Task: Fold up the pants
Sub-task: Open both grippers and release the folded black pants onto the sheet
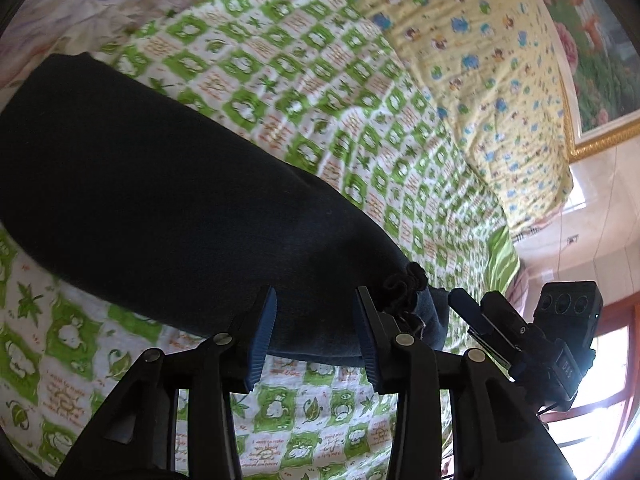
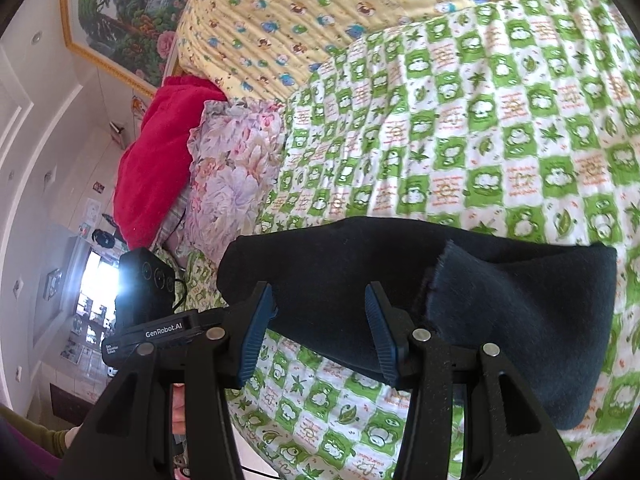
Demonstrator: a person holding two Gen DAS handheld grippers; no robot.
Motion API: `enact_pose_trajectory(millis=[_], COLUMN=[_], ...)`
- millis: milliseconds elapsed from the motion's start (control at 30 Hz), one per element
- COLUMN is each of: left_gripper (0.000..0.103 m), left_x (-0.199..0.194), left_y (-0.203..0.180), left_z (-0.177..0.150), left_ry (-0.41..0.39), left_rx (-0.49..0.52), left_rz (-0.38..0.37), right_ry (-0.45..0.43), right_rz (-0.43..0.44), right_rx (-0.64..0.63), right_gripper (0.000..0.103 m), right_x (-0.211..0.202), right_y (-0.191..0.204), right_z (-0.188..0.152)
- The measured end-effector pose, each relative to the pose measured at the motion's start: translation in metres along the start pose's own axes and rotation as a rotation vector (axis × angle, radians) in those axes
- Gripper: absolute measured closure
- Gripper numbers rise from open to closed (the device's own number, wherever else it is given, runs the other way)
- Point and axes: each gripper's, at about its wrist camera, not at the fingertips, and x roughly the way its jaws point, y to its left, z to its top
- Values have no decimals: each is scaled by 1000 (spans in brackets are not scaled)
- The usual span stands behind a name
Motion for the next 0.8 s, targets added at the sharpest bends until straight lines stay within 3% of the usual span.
enact_pose_trajectory(millis=[200, 567, 800], left_gripper=[62, 56, 56], left_x=[-20, -53, -73], left_y=[15, 42, 66], left_z=[2, 2, -1], left_ry=[-45, -129, -190], left_rx=[-55, -163, -248], left_rz=[36, 79, 99], right_ry=[31, 78, 160], right_rz=[13, 37, 48], right_rx=[-30, -88, -190], right_gripper=[47, 47, 46], right_x=[12, 36, 63], right_y=[9, 26, 49], right_z=[14, 35, 47])
